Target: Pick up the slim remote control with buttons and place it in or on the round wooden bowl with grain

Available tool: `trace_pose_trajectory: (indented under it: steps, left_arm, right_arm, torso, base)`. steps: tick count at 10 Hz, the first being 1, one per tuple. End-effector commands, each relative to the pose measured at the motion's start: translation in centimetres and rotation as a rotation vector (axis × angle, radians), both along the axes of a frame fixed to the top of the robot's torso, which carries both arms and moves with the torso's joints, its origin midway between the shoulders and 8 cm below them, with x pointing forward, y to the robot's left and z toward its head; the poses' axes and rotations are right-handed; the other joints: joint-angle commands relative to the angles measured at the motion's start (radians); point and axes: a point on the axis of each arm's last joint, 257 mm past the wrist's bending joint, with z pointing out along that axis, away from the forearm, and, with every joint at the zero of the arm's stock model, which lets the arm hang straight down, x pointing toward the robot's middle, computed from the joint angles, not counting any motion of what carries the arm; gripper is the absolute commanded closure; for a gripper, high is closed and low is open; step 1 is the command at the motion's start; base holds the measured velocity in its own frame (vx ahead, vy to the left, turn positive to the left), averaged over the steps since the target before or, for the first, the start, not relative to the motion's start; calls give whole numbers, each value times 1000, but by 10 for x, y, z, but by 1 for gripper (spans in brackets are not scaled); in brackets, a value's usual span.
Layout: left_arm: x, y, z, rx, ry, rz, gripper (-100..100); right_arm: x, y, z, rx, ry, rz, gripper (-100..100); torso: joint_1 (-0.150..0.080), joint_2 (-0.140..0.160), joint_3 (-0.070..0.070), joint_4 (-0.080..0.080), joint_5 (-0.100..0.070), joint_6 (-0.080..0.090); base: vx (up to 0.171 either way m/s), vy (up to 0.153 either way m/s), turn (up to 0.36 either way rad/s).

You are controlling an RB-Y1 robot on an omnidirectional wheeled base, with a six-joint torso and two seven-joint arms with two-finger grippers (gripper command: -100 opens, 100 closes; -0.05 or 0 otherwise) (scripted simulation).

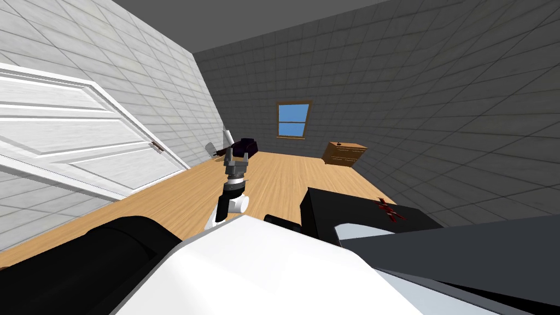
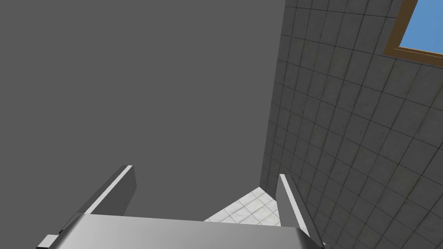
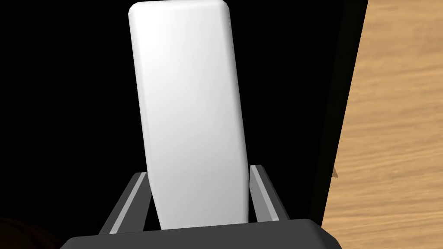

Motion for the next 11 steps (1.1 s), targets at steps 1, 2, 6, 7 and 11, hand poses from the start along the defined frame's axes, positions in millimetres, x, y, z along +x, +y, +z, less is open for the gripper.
trace_pose_trajectory:
  steps: [1, 2, 6, 7, 11]
  left_arm:
    - [0, 0, 0, 0, 0, 0, 0]
    - [0, 0, 0, 0, 0, 0, 0]
    - [0, 0, 0, 0, 0, 0, 0]
    - [0, 0, 0, 0, 0, 0, 0]
    - [0, 0, 0, 0, 0, 0, 0]
  right_arm:
    - [0, 0, 0, 0, 0, 0, 0]
    - [-6, -23, 10, -34, 15, 11, 100]
    - [-12, -46, 20, -67, 30, 23, 100]
    - [-17, -66, 30, -95, 42, 33, 100]
    - [-21, -95, 47, -136, 61, 50, 100]
  torso:
    - [0, 0, 0, 0, 0, 0]
    - [-1, 1, 0, 0, 0, 0]
    - [-1, -2, -1, -1, 1, -1]
    - [-1, -1, -1, -1, 0, -1]
    - [1, -3, -2, -2, 2, -1]
  base:
    - [0, 0, 0]
    - [22, 10, 5]
    - [33, 5, -1]
    - [29, 11, -27]
    - [38, 21, -32]
